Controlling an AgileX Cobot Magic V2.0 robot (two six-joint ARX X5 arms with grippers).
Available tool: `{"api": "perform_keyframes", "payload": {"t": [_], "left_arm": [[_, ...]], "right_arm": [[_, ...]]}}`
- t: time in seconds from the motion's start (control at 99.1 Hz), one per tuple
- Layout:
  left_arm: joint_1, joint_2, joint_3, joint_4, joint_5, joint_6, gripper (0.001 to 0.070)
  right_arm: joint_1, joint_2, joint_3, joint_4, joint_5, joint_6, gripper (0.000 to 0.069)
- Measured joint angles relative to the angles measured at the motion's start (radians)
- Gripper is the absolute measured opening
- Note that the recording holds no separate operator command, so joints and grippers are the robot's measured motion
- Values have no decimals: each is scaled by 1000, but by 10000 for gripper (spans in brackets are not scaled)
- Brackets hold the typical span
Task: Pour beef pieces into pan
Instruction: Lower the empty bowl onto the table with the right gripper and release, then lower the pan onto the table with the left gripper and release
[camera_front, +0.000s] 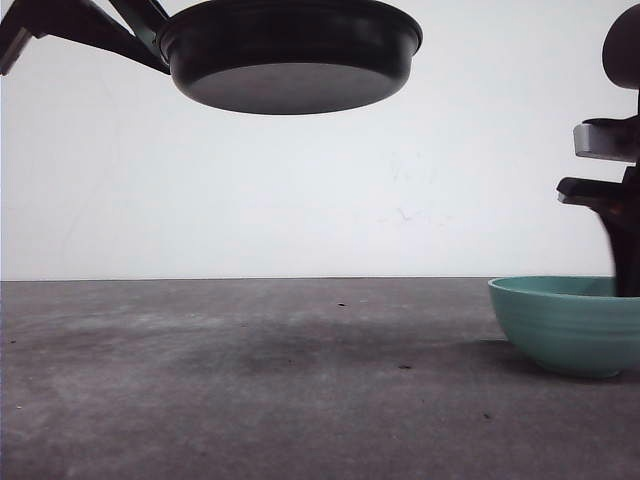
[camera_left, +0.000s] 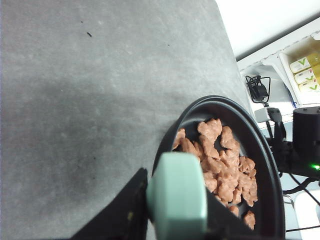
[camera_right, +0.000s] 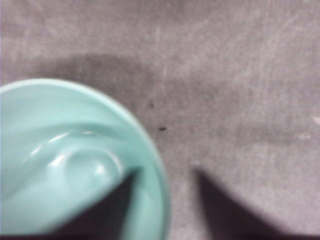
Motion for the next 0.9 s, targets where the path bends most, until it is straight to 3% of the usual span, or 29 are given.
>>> {"api": "perform_keyframes", "payload": {"t": [0.05,0.101,0.272,0.323,0.434,0.504,0.625,0.898], "left_arm": [[0,0,0,0,-2,0,59],[0,0,0,0,-7,1,59],[-7,0,0,1,-80,15,59],[-13,0,0,2,-115,28,59],[-27,6,0,16,-168,35,59],[-34,27,0,31,-182,37,59],[-44,84,0,39,-190,39,59],[-93,269,0,84,-195,43,59]], "right_arm": [[0,-20,5,-3,-3,0,487],[0,-40,21,-12,-3,0,536],[0,-140,137,-64,-3,0,572],[0,-182,182,-95,-7,1,514],[4,-286,277,-164,-51,-11,196],[15,-360,315,-182,-88,-23,81],[35,-499,333,-184,-137,-26,29],[46,-749,333,-248,-106,-34,16]]}}
